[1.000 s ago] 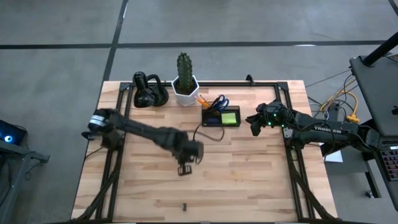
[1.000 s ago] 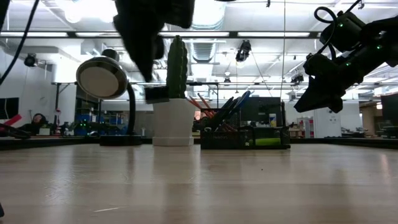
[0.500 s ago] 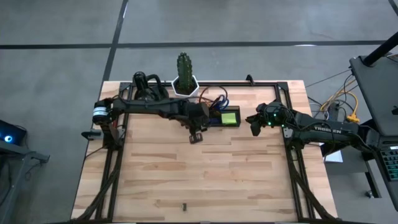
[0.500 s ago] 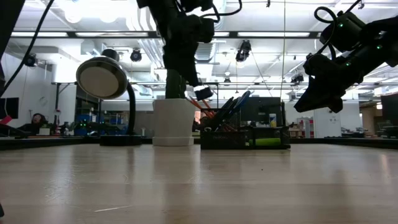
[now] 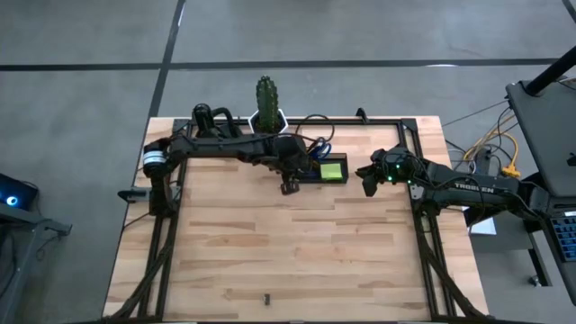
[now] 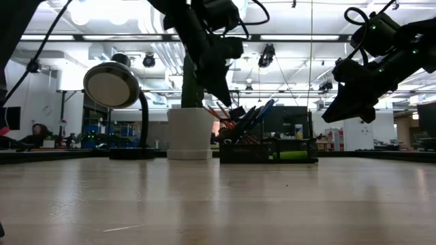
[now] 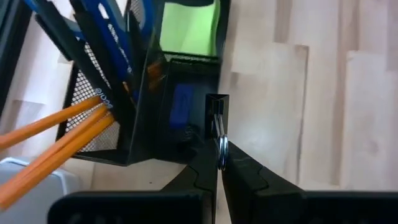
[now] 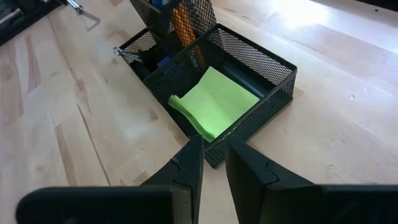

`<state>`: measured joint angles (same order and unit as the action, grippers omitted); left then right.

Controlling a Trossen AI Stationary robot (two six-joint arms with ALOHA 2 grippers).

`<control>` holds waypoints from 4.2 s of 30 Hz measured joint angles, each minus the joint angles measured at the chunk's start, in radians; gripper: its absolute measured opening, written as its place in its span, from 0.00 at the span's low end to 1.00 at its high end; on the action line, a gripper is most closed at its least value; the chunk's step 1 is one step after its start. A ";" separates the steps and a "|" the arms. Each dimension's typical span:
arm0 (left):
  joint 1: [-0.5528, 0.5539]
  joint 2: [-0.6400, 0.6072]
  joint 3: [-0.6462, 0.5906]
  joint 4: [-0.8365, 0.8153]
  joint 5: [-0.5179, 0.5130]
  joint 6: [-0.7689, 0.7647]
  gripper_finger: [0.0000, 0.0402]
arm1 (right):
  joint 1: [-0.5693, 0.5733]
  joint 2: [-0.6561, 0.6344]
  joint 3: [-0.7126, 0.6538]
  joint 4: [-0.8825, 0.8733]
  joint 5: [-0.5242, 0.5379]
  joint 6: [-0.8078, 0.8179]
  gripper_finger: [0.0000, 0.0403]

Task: Pick and place office supplies into organizer
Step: Put the left binder clip into the bottom section of the desk organizer, then put the binder clip into the bottom section of the desk organizer

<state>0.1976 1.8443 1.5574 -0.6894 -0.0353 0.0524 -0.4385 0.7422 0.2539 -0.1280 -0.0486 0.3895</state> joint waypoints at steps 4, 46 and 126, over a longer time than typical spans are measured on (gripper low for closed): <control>0.009 0.004 -0.006 0.001 -0.047 0.045 0.00 | 0.000 0.000 0.000 0.003 0.000 0.000 0.14; 0.019 0.094 -0.026 0.066 -0.133 0.278 0.00 | 0.000 0.001 0.000 0.006 0.053 -0.008 0.14; -0.025 0.082 0.042 0.072 -0.182 0.294 0.29 | 0.000 0.012 -0.002 0.005 0.049 -0.008 0.14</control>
<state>0.1723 1.9268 1.5990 -0.6173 -0.2174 0.3462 -0.4387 0.7544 0.2523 -0.1228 0.0006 0.3817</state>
